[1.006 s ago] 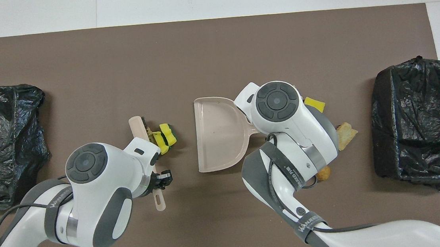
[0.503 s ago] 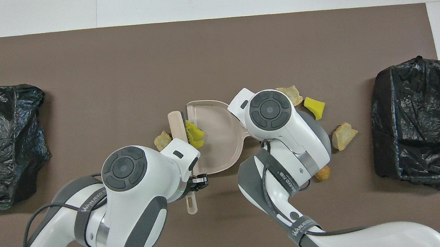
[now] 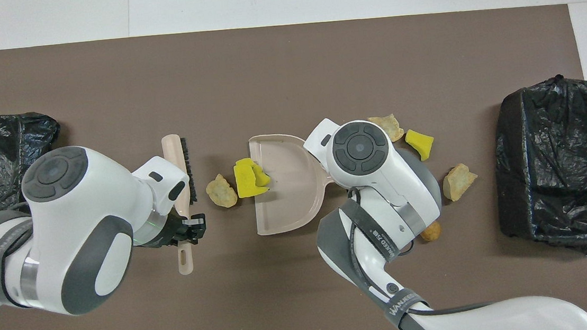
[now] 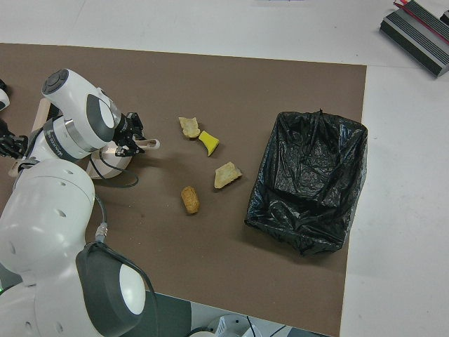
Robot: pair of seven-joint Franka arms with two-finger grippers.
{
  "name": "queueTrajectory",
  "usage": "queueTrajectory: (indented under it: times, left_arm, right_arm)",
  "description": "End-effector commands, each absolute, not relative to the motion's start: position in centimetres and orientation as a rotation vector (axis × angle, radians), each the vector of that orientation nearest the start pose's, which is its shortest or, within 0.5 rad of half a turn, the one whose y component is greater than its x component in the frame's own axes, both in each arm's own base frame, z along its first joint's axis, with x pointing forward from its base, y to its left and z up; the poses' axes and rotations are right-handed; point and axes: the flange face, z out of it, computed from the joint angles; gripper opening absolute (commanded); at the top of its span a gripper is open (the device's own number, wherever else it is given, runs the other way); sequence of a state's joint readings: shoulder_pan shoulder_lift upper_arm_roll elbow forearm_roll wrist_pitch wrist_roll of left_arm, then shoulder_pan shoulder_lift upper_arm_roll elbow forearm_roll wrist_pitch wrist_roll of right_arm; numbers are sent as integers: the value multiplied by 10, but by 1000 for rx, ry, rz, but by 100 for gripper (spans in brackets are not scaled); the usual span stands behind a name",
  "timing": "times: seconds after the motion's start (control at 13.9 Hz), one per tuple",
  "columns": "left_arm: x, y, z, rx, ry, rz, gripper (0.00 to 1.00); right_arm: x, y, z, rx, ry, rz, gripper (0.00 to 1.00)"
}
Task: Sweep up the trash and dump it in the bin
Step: 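Sweep the crumbs into the dustpan with the brush in the left gripper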
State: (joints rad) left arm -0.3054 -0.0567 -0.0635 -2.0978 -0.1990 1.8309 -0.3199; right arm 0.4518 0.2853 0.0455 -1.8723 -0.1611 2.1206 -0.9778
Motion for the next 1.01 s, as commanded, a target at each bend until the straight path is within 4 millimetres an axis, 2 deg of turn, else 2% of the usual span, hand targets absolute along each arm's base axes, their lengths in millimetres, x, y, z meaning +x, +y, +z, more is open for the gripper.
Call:
queueTrajectory:
  times: [0.0, 0.14, 0.22, 0.43, 0.5, 0.65, 0.72, 0.93]
  left_arm:
    - [466, -179, 393, -3213, 72, 391, 0]
    - [454, -171, 363, -3206, 114, 400, 0]
    - [451, -168, 356, -3209, 137, 386, 0]
    - [445, -179, 354, -3209, 182, 363, 0]
    - [435, -195, 354, -3202, 230, 367, 0]
    - [423, -230, 335, -3191, 257, 379, 0]
    - [419, -244, 334, -3196, 225, 351, 0]
    - [408, -271, 337, -3242, 229, 361, 0]
  right_arm:
    - [543, 288, 355, -2289, -2318, 95, 0]
    - [542, 289, 355, -2285, -2323, 95, 0]
    - [542, 289, 355, -2283, -2324, 100, 0]
    - [541, 290, 355, -2282, -2326, 100, 0]
    - [542, 289, 355, -2284, -2324, 100, 0]
    - [540, 289, 354, -2283, -2324, 105, 0]
    - [540, 289, 354, -2283, -2324, 105, 0]
    - [540, 289, 354, -2285, -2322, 104, 0]
